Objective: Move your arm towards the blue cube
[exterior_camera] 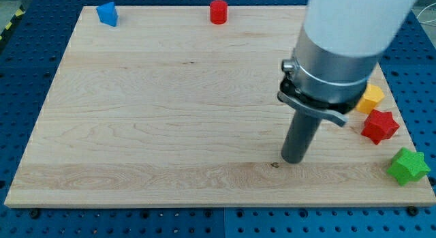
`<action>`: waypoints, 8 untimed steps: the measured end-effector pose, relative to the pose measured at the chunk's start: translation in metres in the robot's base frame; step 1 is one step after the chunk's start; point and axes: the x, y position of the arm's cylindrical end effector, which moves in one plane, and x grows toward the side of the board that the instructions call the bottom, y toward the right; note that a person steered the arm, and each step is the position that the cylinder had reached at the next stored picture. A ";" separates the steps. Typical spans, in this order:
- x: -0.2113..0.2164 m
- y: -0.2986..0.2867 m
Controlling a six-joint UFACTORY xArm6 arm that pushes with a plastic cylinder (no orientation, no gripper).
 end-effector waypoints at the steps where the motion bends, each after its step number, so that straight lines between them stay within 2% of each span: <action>1: -0.029 0.000; 3: -0.041 0.007; 5: -0.162 0.017; 6: -0.166 0.029; 7: -0.208 0.056; 8: -0.218 0.089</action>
